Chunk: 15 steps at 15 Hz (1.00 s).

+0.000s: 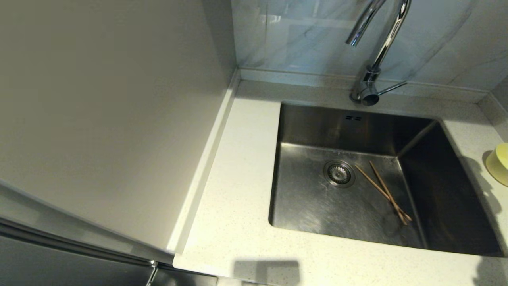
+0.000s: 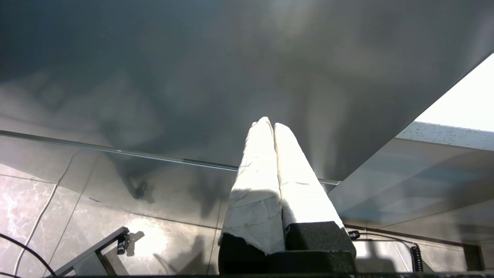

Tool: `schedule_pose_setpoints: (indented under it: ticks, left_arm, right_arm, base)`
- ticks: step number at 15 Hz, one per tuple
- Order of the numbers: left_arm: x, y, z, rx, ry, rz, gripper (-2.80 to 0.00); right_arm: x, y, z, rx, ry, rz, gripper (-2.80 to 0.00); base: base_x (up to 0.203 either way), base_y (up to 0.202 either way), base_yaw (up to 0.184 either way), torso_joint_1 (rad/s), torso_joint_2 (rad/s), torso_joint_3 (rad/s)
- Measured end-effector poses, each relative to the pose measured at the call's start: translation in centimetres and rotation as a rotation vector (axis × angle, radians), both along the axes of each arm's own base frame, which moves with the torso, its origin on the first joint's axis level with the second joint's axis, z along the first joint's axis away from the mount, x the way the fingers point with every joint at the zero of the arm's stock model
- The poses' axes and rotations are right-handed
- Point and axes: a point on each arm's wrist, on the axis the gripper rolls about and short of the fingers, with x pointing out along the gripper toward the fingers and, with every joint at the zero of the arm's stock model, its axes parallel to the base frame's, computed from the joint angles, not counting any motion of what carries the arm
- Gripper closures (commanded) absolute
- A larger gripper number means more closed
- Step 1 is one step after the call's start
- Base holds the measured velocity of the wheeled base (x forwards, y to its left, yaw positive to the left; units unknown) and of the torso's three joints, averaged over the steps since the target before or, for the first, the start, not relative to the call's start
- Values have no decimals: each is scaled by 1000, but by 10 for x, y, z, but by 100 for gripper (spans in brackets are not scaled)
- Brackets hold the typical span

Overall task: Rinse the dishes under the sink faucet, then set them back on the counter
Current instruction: Put a bowl into the sink

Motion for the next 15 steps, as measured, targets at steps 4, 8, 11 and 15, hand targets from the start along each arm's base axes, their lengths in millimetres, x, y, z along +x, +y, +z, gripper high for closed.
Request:
schedule_pose_setpoints:
  ticks: [4, 8, 11, 15]
  left_arm:
    - [0, 0, 0, 0, 0, 0, 0]
    - [0, 0, 0, 0, 0, 0, 0]
    - [0, 0, 0, 0, 0, 0, 0]
    - [0, 0, 0, 0, 0, 0, 0]
  right_arm:
    - [2, -9, 13, 103, 30, -61, 0]
    - [35, -28, 2, 187, 101, -130, 0]
    - [67, -51, -15, 176, 107, -179, 0]
    - [91, -83, -39, 178, 125, -240, 0]
  base:
    - [0, 0, 0, 0, 0, 0]
    - [0, 0, 0, 0, 0, 0]
    - [0, 0, 0, 0, 0, 0]
    - [0, 0, 0, 0, 0, 0]
